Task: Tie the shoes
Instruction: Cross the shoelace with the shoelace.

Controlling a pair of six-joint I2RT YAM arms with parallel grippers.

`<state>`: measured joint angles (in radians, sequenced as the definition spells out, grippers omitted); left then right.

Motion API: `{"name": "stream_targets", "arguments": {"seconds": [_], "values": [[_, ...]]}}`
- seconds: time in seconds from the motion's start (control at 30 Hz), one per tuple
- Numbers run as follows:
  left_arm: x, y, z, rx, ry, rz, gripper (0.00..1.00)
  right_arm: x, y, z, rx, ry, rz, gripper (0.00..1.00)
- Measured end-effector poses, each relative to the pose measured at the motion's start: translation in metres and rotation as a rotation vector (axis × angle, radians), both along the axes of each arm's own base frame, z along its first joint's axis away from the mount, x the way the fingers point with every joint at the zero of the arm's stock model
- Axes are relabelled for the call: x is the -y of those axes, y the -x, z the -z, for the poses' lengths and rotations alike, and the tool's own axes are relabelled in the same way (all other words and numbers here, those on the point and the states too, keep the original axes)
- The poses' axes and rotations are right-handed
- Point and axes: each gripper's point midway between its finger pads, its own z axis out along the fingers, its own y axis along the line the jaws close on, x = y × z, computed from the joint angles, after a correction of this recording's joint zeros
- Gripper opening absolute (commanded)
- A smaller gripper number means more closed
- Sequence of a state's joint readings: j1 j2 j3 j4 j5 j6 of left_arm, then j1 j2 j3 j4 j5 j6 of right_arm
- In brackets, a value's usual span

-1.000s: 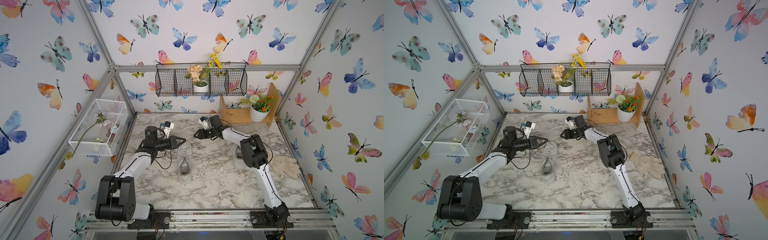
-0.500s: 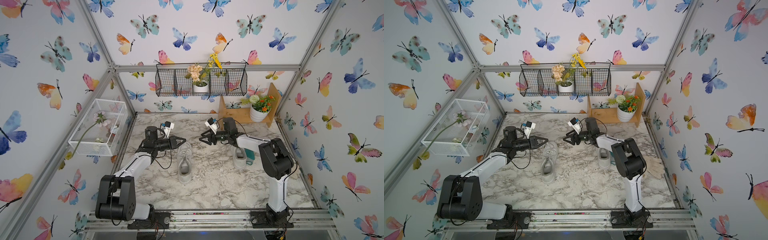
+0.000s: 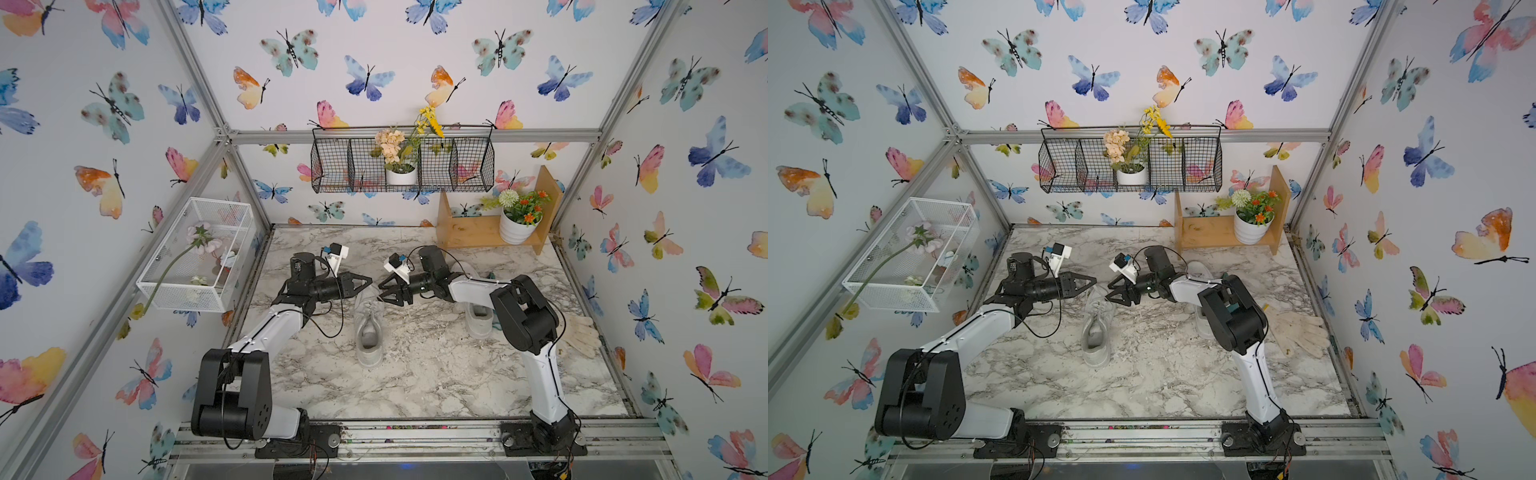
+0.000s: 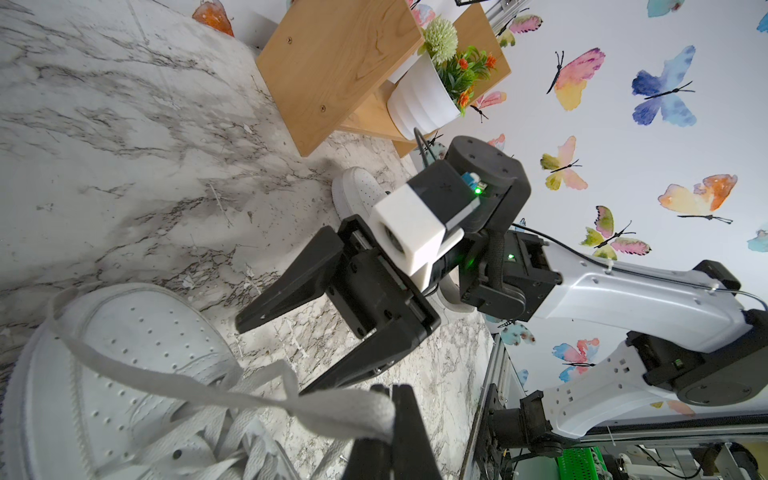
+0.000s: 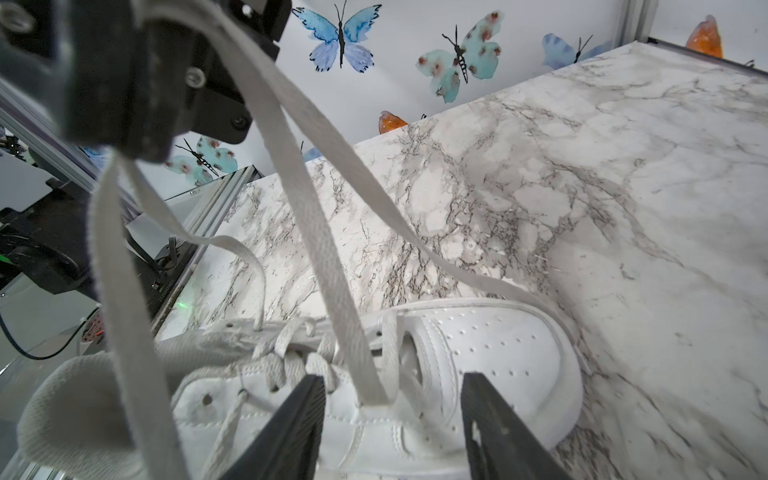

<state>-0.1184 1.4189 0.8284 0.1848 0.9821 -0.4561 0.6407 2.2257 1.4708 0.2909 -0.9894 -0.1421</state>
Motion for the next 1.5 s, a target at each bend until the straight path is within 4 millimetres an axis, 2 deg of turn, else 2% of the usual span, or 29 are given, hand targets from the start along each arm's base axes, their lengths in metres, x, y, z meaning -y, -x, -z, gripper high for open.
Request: {"name": "stream_targets", "arguments": {"seconds": [0.03, 0.17, 0.23, 0.4, 0.7, 0.9, 1.1, 1.23, 1.5], "values": [[0.000, 0.000, 0.001, -0.001, 0.000, 0.000, 0.00, -0.003, 0.000, 0.001, 0.001, 0.000, -0.002, 0.49], [0.000, -0.001, 0.004, -0.010, 0.000, 0.002, 0.00, -0.008, 0.001, 0.002, 0.004, 0.003, 0.010, 0.13], [0.001, -0.001, 0.005, -0.010, -0.001, 0.004, 0.00, -0.007, -0.001, 0.003, 0.015, 0.014, 0.028, 0.03], [0.003, 0.000, 0.005, -0.001, -0.005, 0.014, 0.00, 0.015, 0.008, 0.001, 0.022, 0.092, 0.092, 0.02], [0.032, 0.003, 0.019, -0.021, -0.020, 0.094, 0.00, 0.047, 0.006, -0.064, 0.125, 0.219, 0.234, 0.02], [0.034, -0.007, 0.027, -0.026, -0.036, 0.085, 0.00, 0.062, 0.010, -0.092, 0.106, 0.309, 0.275, 0.02], [0.035, -0.013, 0.034, -0.033, -0.045, 0.082, 0.00, 0.066, 0.019, -0.128, 0.086, 0.293, 0.273, 0.02], [0.038, -0.014, 0.035, -0.030, -0.045, 0.089, 0.00, 0.060, 0.028, -0.132, 0.059, 0.273, 0.255, 0.02], [0.040, -0.014, 0.040, -0.043, -0.048, 0.092, 0.00, 0.040, 0.040, -0.116, 0.035, 0.233, 0.233, 0.02]]}}
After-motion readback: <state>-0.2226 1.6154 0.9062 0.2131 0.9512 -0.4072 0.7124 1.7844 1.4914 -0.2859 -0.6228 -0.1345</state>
